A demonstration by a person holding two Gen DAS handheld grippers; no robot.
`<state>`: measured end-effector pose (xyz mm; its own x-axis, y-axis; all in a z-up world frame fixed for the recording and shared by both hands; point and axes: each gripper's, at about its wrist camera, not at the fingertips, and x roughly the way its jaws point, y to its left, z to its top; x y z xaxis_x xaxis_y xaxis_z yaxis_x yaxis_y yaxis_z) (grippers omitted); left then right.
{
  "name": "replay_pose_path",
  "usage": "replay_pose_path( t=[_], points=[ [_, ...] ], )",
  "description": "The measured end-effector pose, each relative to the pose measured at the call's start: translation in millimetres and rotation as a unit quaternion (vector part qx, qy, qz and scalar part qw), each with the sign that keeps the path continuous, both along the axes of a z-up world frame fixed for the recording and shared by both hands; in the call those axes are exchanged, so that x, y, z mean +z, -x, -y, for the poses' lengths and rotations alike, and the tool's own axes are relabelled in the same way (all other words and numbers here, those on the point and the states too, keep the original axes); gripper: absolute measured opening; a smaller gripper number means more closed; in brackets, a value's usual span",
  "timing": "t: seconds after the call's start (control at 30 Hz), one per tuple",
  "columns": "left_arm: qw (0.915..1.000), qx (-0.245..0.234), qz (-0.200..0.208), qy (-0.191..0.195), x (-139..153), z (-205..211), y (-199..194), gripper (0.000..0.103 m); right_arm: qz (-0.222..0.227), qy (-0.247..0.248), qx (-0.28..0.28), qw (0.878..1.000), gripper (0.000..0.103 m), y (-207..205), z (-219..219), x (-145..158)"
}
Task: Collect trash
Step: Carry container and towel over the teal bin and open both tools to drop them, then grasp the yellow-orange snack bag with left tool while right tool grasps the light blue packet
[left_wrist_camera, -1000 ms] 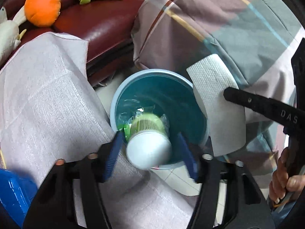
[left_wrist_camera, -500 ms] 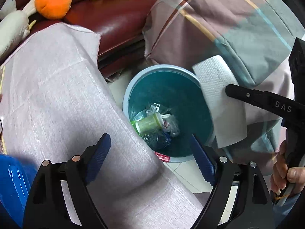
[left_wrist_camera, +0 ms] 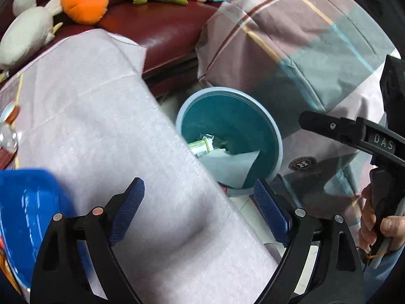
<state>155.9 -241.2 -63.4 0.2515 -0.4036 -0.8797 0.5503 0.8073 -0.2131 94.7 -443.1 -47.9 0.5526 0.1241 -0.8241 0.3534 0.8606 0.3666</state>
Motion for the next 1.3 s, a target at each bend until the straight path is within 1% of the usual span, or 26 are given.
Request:
replay_pose_path(
  t=[0.17, 0.33, 0.57, 0.8, 0.93, 1.07, 1.2, 1.3],
  points=[
    [0.9998, 0.014, 0.012, 0.006, 13, -31, 14, 0.090, 0.000, 0.002, 0.014, 1.000, 0.075, 10, -24, 10],
    [0.9988, 0.041, 0.027, 0.008, 27, -73, 27, 0.090, 0.004, 0.008, 0.043, 0.999, 0.075, 14, -60, 24],
    [0.9943, 0.098, 0.038, 0.016, 41, -145, 37, 0.091, 0.002, 0.014, 0.109, 0.994, 0.076, 11, -132, 37],
    [0.9866, 0.157, 0.040, 0.020, 43, -226, 42, 0.091, -0.010, 0.017, 0.181, 0.983, 0.076, 5, -213, 44],
    [0.9814, 0.186, 0.041, 0.019, 42, -270, 46, 0.091, -0.019, 0.023, 0.219, 0.975, 0.076, 4, -257, 44],
    [0.9759, 0.214, 0.040, 0.012, 37, -311, 51, 0.091, -0.032, 0.015, 0.250, 0.968, 0.076, 4, -295, 39],
    [0.9692, 0.243, 0.038, 0.006, 30, -349, 54, 0.091, -0.054, -0.007, 0.280, 0.959, 0.076, 3, -331, 24],
    [0.9646, 0.261, 0.036, 0.005, 28, -370, 56, 0.091, -0.065, -0.018, 0.294, 0.954, 0.076, 0, -350, 11]
  ],
)
